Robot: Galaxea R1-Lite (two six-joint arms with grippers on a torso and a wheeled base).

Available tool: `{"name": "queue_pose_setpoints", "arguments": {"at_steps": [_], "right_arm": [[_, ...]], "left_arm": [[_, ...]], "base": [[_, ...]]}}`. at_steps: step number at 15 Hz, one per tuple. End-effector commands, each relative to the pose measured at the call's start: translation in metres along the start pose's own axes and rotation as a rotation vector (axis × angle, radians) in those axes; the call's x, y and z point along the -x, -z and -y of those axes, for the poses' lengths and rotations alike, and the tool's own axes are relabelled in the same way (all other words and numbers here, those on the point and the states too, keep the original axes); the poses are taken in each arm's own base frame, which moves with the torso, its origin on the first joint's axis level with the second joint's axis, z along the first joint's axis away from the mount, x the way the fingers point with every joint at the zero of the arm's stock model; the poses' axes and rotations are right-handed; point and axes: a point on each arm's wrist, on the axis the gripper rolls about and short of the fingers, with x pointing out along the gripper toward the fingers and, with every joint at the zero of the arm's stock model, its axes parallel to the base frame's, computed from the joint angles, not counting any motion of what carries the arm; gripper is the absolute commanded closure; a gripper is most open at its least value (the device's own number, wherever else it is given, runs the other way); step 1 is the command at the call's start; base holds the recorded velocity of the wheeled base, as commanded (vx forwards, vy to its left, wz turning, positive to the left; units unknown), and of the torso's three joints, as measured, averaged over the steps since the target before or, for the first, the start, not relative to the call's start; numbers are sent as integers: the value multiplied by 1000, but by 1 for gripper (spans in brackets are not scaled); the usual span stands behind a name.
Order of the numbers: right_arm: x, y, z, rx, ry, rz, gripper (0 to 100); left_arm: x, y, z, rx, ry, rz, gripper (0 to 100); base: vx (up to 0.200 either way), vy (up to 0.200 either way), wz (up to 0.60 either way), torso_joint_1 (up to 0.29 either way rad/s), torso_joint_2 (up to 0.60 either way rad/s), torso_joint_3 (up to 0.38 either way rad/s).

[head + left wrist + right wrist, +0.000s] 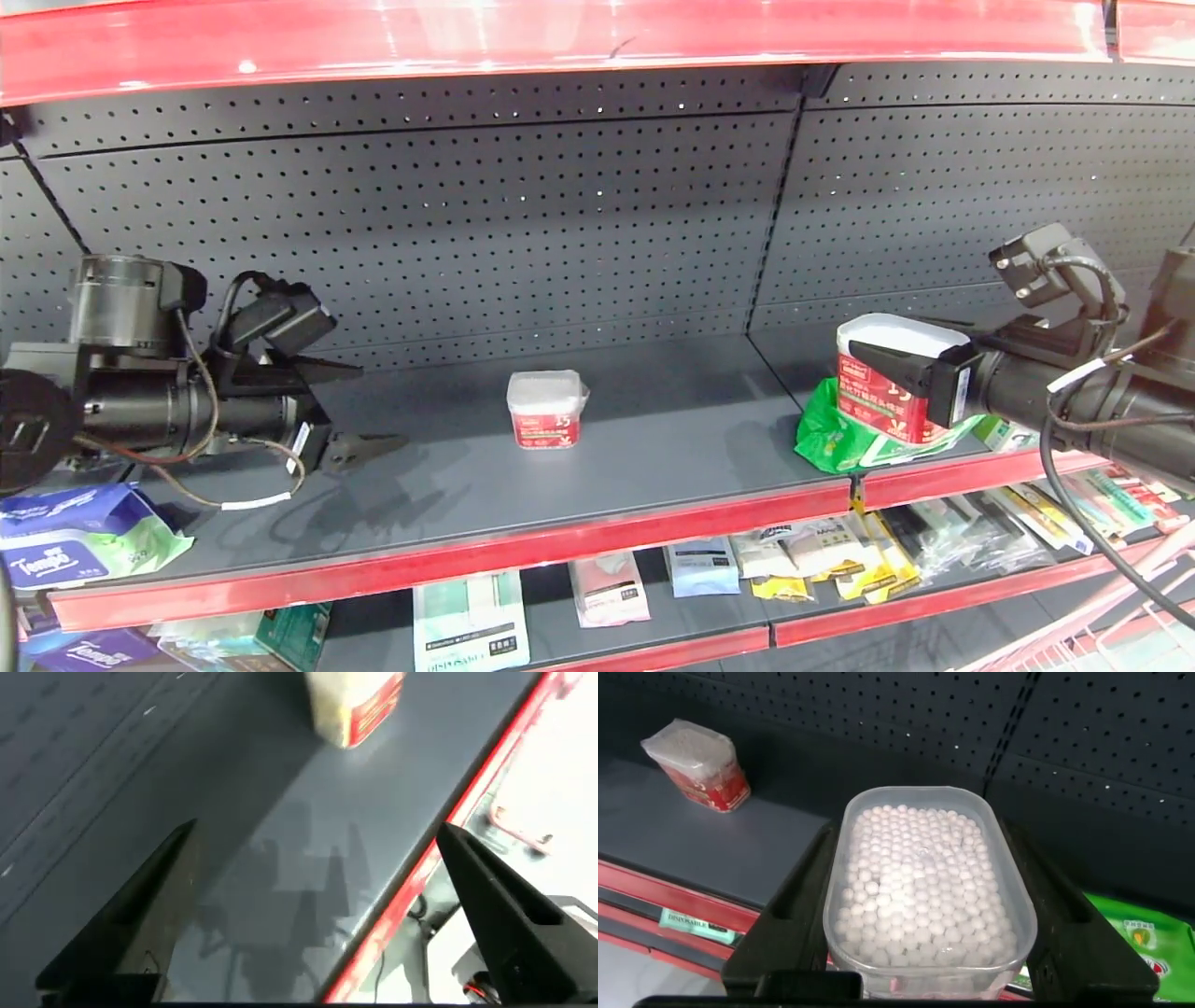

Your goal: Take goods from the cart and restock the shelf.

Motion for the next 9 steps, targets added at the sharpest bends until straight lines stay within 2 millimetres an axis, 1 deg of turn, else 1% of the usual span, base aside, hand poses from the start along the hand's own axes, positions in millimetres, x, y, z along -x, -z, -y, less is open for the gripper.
{"name": "queue_pose_setpoints", "arguments": {"at_steps": [1, 4, 6, 7, 8, 9], "right_arm": [[1, -1, 1, 1, 2, 4, 100], [1, 0, 0, 0, 2, 3, 100], [1, 4, -1, -2, -3, -14, 100], [1, 4, -1, -2, -3, -14, 100], [2, 4, -2, 0, -7, -13, 100], [2, 3, -2, 2, -5, -10, 100]], "left_arm": [[-32, 0, 0, -9, 68, -25, 0], [-53, -1, -4, -51, 97, -34, 0], [-61, -1, -9, -84, 112, -53, 0], [-61, -1, -9, -84, 112, -53, 0], [-67, -5, -11, -90, 123, -61, 0], [-72, -4, -13, -100, 125, -64, 0]], "base": [[0, 0, 0, 0, 0, 0], [0, 0, 0, 0, 0, 0], [0, 0, 0, 0, 0, 0], [0, 0, 0, 0, 0, 0], [0, 0, 0, 0, 0, 0], [0, 0, 0, 0, 0, 0]]}}
